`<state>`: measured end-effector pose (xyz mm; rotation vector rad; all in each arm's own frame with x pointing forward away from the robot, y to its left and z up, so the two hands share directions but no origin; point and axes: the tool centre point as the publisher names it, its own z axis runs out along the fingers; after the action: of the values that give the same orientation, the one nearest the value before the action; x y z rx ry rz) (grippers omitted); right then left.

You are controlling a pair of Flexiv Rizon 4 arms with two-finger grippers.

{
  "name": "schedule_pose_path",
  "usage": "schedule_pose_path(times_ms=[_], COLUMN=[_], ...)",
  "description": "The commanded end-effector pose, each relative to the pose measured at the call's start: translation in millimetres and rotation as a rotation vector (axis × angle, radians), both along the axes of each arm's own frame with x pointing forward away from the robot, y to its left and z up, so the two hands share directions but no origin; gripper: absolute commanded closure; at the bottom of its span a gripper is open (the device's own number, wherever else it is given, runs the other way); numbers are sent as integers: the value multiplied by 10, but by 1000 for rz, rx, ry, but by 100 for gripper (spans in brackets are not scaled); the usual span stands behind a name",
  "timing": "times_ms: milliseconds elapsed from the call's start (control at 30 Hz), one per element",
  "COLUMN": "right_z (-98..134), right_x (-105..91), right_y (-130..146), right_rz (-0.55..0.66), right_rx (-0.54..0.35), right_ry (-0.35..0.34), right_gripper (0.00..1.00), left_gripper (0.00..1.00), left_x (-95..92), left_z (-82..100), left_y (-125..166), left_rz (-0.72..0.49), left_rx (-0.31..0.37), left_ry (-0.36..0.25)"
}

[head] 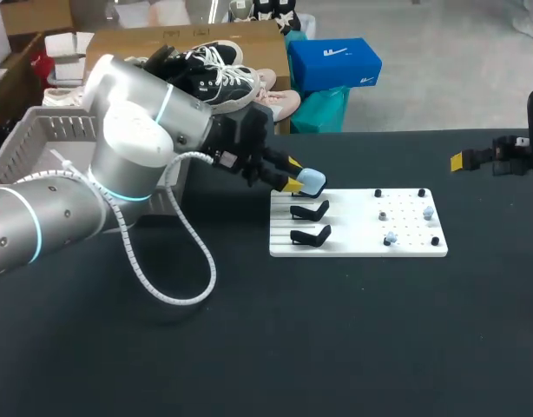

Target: Pick up each earbud case from the left stands, insert the matching earbuds, close the lid, and place the case in the box.

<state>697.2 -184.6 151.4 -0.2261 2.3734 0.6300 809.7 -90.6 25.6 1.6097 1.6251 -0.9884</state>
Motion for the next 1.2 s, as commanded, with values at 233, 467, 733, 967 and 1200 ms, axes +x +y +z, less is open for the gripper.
schedule_pose_path(times_ms=[233, 467, 733, 967, 1200], right_z=[-10, -10, -10, -10, -10], right_x=[13, 13, 13, 13, 13], right_y=[-6, -6, -6, -6, -6], right_rz=[4, 4, 4, 4, 4], right_rx=[2, 2, 2, 2, 2], right_ry=[0, 0, 0, 0, 0], right_gripper=[0, 0, 0, 0, 0], left_gripper=[46, 45, 45, 48, 70], left_x=[50, 34, 34, 37, 41], left_z=[-10, -30, -59, -58, -79], left_y=[-53, -81, -101, -114, -116], left_rz=[-12, -11, -11, -12, -8], left_rx=[-2, -1, 4, 2, 2], left_ry=[9, 8, 7, 5, 3])
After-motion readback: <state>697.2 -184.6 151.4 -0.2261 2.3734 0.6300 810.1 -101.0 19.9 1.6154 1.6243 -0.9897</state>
